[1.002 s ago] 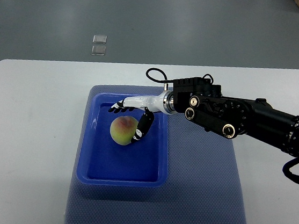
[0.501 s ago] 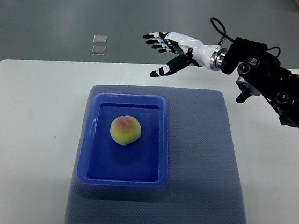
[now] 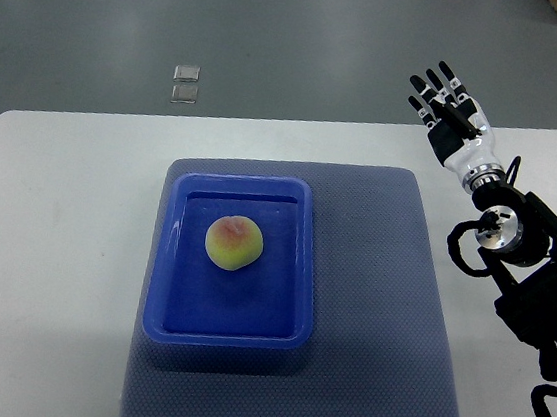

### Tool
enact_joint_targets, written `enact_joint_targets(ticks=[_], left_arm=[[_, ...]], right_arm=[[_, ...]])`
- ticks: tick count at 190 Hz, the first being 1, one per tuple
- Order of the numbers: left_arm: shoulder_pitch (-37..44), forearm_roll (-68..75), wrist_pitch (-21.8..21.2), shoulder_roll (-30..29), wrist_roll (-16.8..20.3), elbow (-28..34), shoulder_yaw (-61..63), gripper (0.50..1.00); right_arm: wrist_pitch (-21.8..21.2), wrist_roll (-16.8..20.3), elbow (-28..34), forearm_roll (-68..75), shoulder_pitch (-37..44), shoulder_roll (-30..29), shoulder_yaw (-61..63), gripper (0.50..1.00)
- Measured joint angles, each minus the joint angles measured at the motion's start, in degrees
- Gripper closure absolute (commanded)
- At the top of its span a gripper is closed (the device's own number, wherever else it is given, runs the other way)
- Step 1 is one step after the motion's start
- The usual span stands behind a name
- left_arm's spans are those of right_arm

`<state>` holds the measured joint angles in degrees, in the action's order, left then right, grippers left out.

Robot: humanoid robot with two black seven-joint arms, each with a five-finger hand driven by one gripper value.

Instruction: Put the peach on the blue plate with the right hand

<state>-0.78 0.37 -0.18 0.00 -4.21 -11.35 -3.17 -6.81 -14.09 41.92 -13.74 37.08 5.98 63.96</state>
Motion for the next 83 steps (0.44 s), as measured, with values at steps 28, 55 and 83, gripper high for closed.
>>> enact_joint_targets(ticks=[28, 55, 83], left_arm=[[0.0, 0.0, 0.0, 0.0, 0.0, 0.0, 0.0, 0.5], [-0.1, 0.0, 0.0, 0.0, 0.1, -0.3, -0.1, 0.5], [-0.1, -0.1, -0.2, 0.0, 0.1, -1.4, -0.1, 0.5]], right_arm=[[-0.7, -1.5, -0.3, 8.2, -2.5, -0.3, 0.0, 0.57], [-3.9, -1.7, -0.1, 9.2, -3.3, -0.4, -0.3, 0.57], [-6.7, -1.7, -0.1, 9.2, -3.6, -0.4, -0.6, 0.57]])
